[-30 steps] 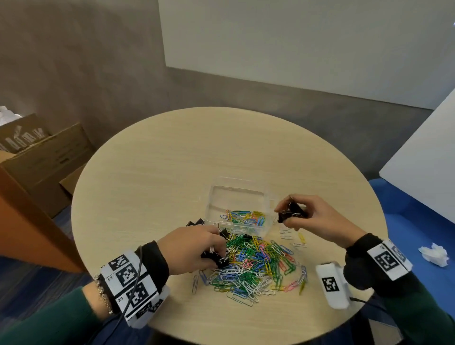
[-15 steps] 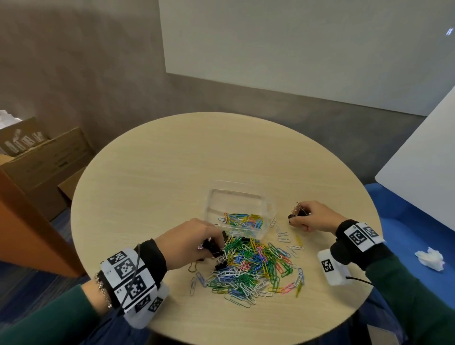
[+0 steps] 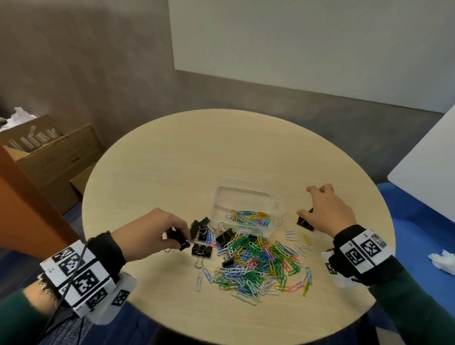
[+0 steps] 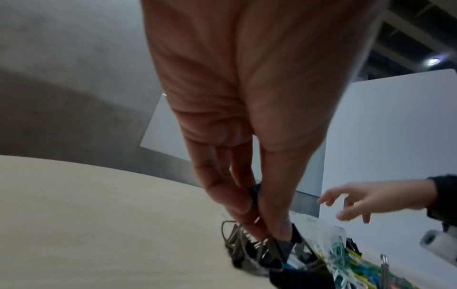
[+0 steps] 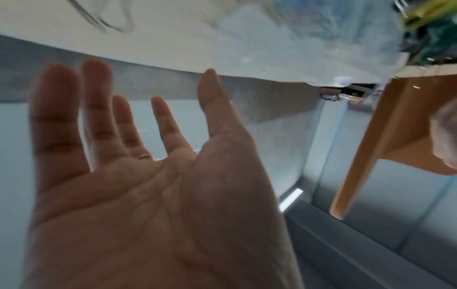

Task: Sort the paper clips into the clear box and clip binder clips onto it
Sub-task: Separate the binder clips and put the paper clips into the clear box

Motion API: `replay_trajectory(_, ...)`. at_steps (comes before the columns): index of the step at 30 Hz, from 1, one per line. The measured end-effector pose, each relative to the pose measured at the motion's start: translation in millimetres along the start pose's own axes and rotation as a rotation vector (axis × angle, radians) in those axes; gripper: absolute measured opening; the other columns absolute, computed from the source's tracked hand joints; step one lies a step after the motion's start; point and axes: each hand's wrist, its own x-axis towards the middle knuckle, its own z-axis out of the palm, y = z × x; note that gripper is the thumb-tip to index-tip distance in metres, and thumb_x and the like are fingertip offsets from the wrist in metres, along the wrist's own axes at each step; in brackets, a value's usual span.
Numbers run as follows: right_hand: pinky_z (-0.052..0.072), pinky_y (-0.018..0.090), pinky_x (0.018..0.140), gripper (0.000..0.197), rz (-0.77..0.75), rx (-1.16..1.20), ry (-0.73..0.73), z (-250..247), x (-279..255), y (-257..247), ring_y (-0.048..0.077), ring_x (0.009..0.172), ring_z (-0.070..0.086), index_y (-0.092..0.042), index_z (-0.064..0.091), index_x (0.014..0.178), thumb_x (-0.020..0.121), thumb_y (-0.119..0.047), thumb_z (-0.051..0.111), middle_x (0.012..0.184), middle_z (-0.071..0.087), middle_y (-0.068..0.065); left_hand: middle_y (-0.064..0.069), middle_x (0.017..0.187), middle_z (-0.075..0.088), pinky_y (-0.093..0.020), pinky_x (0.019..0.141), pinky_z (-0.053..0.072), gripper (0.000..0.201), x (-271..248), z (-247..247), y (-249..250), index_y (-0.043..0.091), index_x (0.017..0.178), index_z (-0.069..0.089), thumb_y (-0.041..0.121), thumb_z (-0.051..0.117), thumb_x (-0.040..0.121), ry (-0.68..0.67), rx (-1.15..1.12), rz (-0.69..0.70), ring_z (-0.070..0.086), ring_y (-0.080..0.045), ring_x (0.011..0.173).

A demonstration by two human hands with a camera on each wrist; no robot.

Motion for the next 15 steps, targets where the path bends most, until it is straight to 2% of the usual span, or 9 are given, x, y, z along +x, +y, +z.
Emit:
replay_trajectory(1, 0.050, 0.038, 0.079, 0.061, -0.036, -0.009, 0.057, -4, -6, -8, 0.030, 0.107, 0.058, -0.021, 0.039, 0.137, 0.086, -0.045, 0.059, 0.135, 0.038, 0.011, 0.017, 0.092, 0.068, -0.005, 0.068, 0.043, 0.020, -2, 2, -3, 0.030, 0.100, 0.069, 0.017, 0.069, 0.085, -0.016, 0.014, -0.016, 0.059, 0.007, 0.086)
replay_trajectory(3, 0.048, 0.035, 0.073, 0.052, -0.118, 0.045, 0.078, -12, -15, -24, 0.024, 0.100, 0.058, -0.023, 0.045, 0.131, 0.086, -0.048, 0.057, 0.125, 0.048, 0.006, 0.016, 0.095, 0.068, -0.004, 0.069, 0.043, 0.021, -3, 7, -8, 0.030, 0.102, 0.068, 0.017, 0.068, 0.086, -0.046, 0.025, -0.046, 0.058, 0.007, 0.088)
replay_trajectory(6, 0.044, 0.028, 0.072, 0.036, -0.373, 0.226, -0.012, -18, -24, -50, 0.005, 0.079, 0.054, -0.028, 0.055, 0.119, 0.088, -0.043, 0.060, 0.106, 0.059, -0.005, 0.017, 0.098, 0.065, -0.004, 0.070, 0.042, 0.021, -2, 13, -13, 0.030, 0.102, 0.065, 0.017, 0.068, 0.086, -0.080, 0.052, -0.072, 0.058, 0.004, 0.082)
replay_trajectory(8, 0.045, 0.023, 0.073, 0.026, -0.597, 0.315, -0.115, -17, -31, -71, -0.001, 0.073, 0.052, -0.029, 0.059, 0.115, 0.089, -0.033, 0.061, 0.104, 0.060, -0.010, 0.018, 0.100, 0.061, -0.007, 0.073, 0.042, 0.022, 0, 17, -14, 0.036, 0.101, 0.061, 0.022, 0.067, 0.086, -0.078, 0.111, -0.079, 0.055, 0.007, 0.082)
replay_trajectory(10, 0.049, 0.025, 0.077, 0.024, -0.756, 0.318, -0.172, -11, -37, -92, 0.000, 0.074, 0.054, -0.028, 0.063, 0.114, 0.090, -0.023, 0.061, 0.109, 0.060, -0.011, 0.020, 0.105, 0.055, -0.017, 0.074, 0.045, 0.022, 3, 19, -9, 0.041, 0.105, 0.057, 0.034, 0.066, 0.086, -0.051, 0.239, -0.103, 0.052, 0.005, 0.087)
replay_trajectory(12, 0.048, 0.029, 0.080, 0.029, -0.828, 0.239, -0.177, -2, -39, -109, 0.003, 0.078, 0.053, -0.028, 0.063, 0.117, 0.091, -0.016, 0.059, 0.116, 0.060, -0.009, 0.018, 0.111, 0.051, -0.023, 0.071, 0.042, 0.034, 6, 20, -1, 0.039, 0.111, 0.054, 0.049, 0.065, 0.081, 0.009, 0.400, -0.095, 0.049, -0.004, 0.097)
replay_trajectory(15, 0.044, 0.031, 0.078, 0.042, -0.865, 0.065, -0.198, 5, -38, -129, 0.012, 0.099, 0.054, -0.032, 0.057, 0.125, 0.092, -0.007, 0.051, 0.127, 0.058, -0.008, 0.011, 0.116, 0.046, -0.026, 0.071, 0.038, 0.053, 11, 24, 10, 0.036, 0.113, 0.050, 0.059, 0.069, 0.069, 0.097, 0.443, 0.020, 0.042, -0.011, 0.097)
